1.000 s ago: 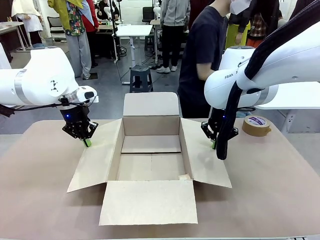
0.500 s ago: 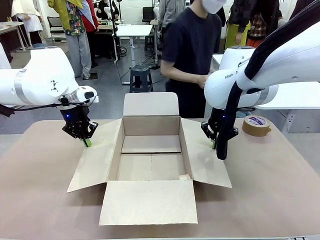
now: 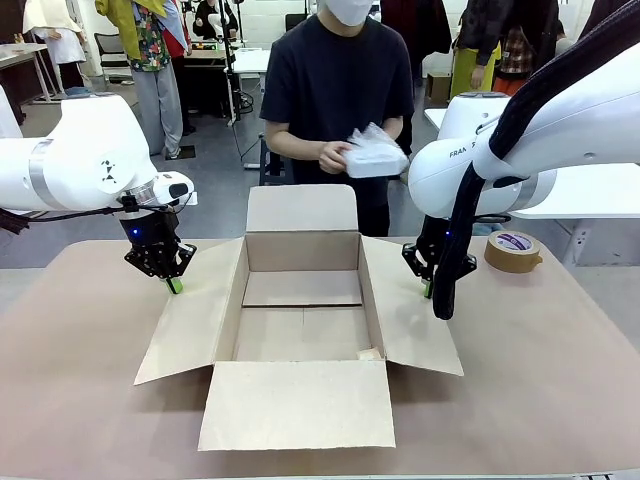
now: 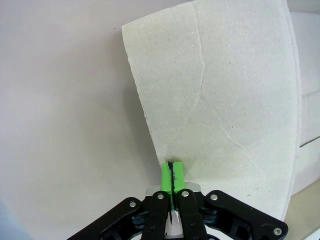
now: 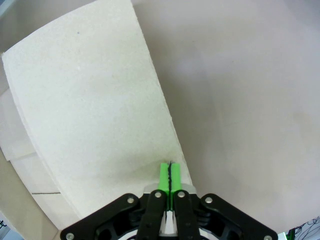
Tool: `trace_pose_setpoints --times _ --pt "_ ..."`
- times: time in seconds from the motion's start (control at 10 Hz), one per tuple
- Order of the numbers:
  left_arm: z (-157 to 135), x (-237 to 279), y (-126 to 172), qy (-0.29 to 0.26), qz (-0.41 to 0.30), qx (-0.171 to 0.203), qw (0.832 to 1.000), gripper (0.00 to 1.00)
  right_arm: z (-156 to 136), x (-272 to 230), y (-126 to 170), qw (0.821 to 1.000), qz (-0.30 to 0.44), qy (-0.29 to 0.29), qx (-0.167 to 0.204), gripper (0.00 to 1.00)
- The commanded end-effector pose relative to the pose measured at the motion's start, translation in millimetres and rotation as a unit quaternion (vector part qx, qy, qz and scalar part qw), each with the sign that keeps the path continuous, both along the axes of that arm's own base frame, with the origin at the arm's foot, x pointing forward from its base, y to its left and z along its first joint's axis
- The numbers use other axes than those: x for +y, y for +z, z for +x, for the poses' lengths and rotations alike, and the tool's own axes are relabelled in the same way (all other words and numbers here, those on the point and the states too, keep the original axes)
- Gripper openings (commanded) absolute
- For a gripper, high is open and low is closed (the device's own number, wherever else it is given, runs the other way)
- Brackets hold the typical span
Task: Wrap the clocks to prevent damage.
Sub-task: Once the human has placed the objects inside and stepped back, release both hands from the side flaps of the Package Box.
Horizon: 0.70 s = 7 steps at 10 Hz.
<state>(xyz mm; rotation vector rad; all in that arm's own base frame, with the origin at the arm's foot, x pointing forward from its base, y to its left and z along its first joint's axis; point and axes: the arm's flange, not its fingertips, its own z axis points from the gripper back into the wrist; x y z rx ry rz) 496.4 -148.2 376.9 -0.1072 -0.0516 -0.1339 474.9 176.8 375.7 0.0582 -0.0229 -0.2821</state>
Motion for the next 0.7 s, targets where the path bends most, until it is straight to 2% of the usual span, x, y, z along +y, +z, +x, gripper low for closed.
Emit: trace_pose_setpoints --times 0.0,0.6 --pt "-0.3 0.2 -1.0 0.001 0.004 0.0 1.0 0.01 -0.4 1.2 -0.8 1.0 -0.004 -0.007 -0.001 0.01" --pt "-0.3 0.2 -1.0 0.001 0.004 0.0 1.0 0.01 -0.4 1.2 -0.8 1.0 -0.004 -0.007 -0.001 0.01"
